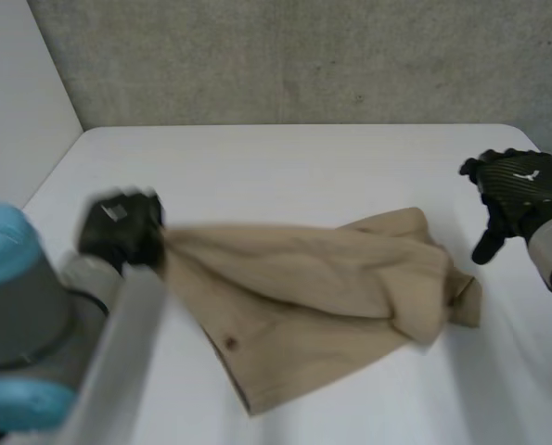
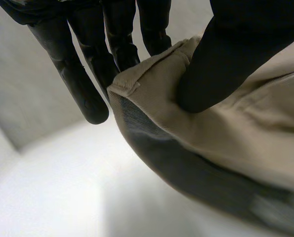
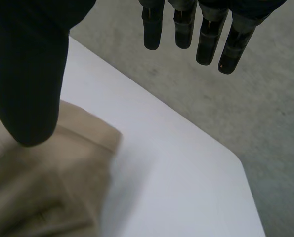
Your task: Fold the shorts.
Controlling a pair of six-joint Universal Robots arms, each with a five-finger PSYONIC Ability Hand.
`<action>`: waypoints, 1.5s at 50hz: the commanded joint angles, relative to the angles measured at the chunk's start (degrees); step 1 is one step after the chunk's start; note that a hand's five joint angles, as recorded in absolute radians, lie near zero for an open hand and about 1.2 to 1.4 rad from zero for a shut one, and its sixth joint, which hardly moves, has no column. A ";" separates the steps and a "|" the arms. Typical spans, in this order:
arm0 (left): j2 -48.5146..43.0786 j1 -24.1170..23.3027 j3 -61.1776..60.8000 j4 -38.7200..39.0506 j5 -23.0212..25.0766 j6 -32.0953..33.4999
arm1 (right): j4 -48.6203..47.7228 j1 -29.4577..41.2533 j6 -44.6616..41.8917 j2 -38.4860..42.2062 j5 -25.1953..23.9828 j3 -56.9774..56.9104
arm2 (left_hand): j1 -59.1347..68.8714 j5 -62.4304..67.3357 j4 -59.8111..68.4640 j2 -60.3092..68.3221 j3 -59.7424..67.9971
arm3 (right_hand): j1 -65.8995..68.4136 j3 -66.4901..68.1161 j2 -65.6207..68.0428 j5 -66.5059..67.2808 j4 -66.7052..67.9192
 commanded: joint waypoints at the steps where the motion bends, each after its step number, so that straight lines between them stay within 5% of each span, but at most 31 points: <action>1: 10.12 5.84 12.48 0.38 0.39 4.75 | -0.04 -3.52 0.63 -0.02 -0.95 1.29 | 16.91 14.44 11.31 12.09 13.45 | -1.64 -2.21 -2.40 -3.90 -3.26; 11: 11.19 1.90 30.68 1.00 0.65 4.83 | -0.04 -3.79 0.71 -0.02 -1.65 2.00 | 16.91 14.44 11.31 12.09 13.45 | -1.64 -2.21 -2.40 -3.90 -3.26; 18: 2.83 -9.71 32.98 3.37 5.92 5.19 | -0.13 -3.88 0.71 -0.02 -2.35 2.79 | 16.91 14.44 11.31 12.09 13.45 | -1.64 -2.21 -2.40 -3.90 -3.26; 19: -1.43 -14.50 32.89 3.89 8.18 5.36 | -0.13 -3.88 0.71 -0.02 -2.62 2.96 | 16.91 14.44 11.31 12.09 13.45 | -1.64 -2.21 -2.40 -3.90 -3.26; 33: -25.02 -30.10 24.99 2.14 12.95 5.19 | -0.83 -3.26 0.19 0.42 -3.23 4.28 | 16.91 14.44 11.31 12.09 13.45 | -1.64 -2.21 -2.40 -3.90 -3.26; 34: -25.12 -30.71 24.37 1.88 12.95 5.19 | -0.83 -3.26 0.01 0.59 -3.23 4.28 | 13.27 10.80 7.66 8.45 9.81 | -1.64 -2.21 -2.40 -3.90 -3.26; 37: -25.03 -33.09 22.26 1.09 13.04 5.36 | -0.92 -3.26 -0.16 0.68 -3.23 4.28 | -29.39 -31.86 -34.99 -34.21 -32.85 | -1.64 -2.21 -2.40 -3.90 -3.26; 41: -22.93 -35.02 21.11 0.82 13.04 5.27 | -0.92 -3.26 -0.25 1.03 -3.23 4.28 | -45.47 -47.94 -51.07 -50.29 -48.93 | -1.64 -2.21 -2.40 -3.90 -3.26; 48: -15.11 -34.24 20.32 0.82 12.25 5.01 | -1.18 -3.17 -0.34 1.12 -4.46 4.63 | -46.32 -48.79 -51.92 -51.14 -49.78 | -1.64 -2.21 -2.40 -3.90 -3.26; 55: -5.88 -25.72 16.37 -0.41 10.06 4.75 | -0.75 -2.03 -2.70 0.16 -11.48 5.78 | -45.98 -48.45 -51.58 -50.80 -49.44 | -1.64 -2.21 -2.40 -3.90 -3.26; 65: 0.19 -16.93 7.15 -7.79 1.36 4.40 | -0.48 1.75 -21.67 -0.73 -23.79 9.82 | -45.81 -48.28 -51.41 -50.63 -49.27 | -1.24 -1.82 -2.00 -3.50 -2.86; 75: 5.38 -11.03 -4.02 -12.01 -0.67 2.29 | -0.48 6.76 -32.50 6.74 -24.50 10.26 | -45.98 -48.45 -51.58 -50.80 -49.44 | 4.66 4.09 3.90 2.40 3.04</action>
